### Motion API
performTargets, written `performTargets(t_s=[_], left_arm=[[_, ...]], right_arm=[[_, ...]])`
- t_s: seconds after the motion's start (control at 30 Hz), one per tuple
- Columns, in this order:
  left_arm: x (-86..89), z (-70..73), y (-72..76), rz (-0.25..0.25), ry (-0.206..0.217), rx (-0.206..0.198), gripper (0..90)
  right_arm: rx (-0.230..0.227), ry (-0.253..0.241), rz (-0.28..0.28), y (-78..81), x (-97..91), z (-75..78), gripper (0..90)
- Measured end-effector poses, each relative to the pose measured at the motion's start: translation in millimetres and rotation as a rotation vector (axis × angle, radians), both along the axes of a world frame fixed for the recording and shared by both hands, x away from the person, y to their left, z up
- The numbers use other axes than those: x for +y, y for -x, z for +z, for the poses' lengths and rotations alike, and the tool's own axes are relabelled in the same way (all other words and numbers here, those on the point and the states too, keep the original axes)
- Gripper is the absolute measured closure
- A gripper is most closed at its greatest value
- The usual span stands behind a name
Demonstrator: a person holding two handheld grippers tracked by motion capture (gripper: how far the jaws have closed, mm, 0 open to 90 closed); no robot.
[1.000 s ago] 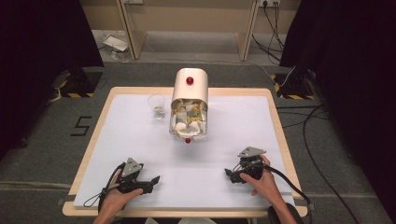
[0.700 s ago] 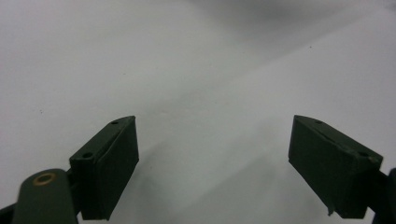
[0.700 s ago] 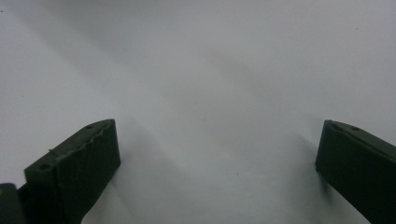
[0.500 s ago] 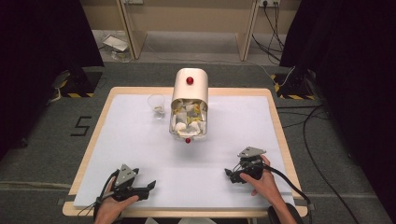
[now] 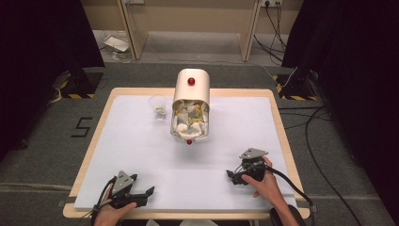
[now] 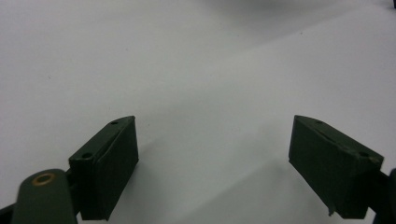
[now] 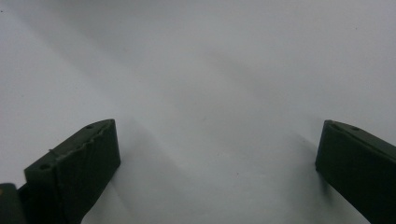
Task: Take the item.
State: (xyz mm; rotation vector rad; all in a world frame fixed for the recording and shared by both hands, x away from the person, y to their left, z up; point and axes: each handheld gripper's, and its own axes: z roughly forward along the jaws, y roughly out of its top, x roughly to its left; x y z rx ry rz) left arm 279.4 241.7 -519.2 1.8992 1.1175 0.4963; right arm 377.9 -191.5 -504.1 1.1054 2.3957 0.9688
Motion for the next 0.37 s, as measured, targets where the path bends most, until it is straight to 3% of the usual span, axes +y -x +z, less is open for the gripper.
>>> performTargets(t_s=[0.37], left_arm=[[-1.8, -4.2, 3.0, -0.017, -0.024, -0.029, 14.1]], right_arm=[[-0.006, 0.004, 0.004, -0.3, -0.4, 0.0, 0.4]])
